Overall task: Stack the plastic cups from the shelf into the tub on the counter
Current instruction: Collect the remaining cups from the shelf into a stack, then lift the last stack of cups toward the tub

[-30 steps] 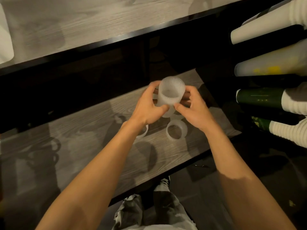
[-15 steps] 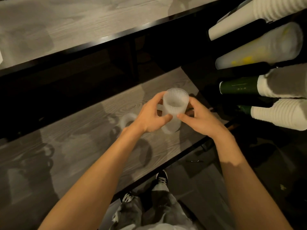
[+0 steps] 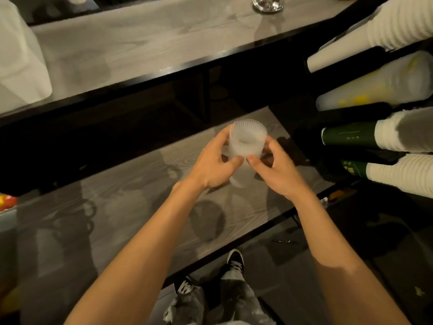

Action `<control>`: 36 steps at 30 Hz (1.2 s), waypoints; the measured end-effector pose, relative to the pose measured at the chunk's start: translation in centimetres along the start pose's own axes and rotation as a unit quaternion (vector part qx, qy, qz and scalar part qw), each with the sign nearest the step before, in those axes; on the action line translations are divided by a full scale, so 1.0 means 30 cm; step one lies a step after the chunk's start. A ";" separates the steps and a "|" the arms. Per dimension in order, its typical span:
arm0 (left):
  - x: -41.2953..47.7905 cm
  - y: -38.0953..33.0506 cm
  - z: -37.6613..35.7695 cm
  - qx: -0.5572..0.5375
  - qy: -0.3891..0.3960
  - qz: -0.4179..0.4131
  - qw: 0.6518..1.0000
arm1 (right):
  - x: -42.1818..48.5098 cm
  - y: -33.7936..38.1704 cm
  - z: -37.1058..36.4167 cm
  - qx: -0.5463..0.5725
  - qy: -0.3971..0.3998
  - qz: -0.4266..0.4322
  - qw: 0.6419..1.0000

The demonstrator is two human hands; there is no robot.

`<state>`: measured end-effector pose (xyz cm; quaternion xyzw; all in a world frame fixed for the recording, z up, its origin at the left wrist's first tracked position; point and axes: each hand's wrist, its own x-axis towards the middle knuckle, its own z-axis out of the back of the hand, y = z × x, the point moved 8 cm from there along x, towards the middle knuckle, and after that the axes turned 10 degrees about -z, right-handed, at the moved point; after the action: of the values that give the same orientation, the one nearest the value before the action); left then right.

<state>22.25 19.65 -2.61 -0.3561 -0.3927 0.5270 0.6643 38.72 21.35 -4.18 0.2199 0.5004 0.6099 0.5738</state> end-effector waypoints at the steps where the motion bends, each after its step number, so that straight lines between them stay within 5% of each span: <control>1: -0.001 -0.015 0.041 -0.003 -0.016 0.001 1.000 | 0.003 0.045 -0.008 -0.003 -0.001 0.017 1.000; 11: -0.136 0.024 0.344 0.019 -0.101 0.045 0.994 | 0.047 0.255 -0.252 -0.053 0.045 0.098 0.993; 27: -0.279 0.287 0.214 -0.012 -0.049 0.151 0.987 | 0.074 0.053 -0.422 -0.059 0.099 0.020 0.993; 36: -0.286 0.161 0.477 -0.004 -0.134 0.102 0.986 | 0.033 0.353 -0.438 -0.045 0.114 0.089 0.988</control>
<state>6.22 13.01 -1.89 -0.3229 -0.4416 0.6336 0.5471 22.31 19.24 -0.65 0.1663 0.5129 0.7017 0.4657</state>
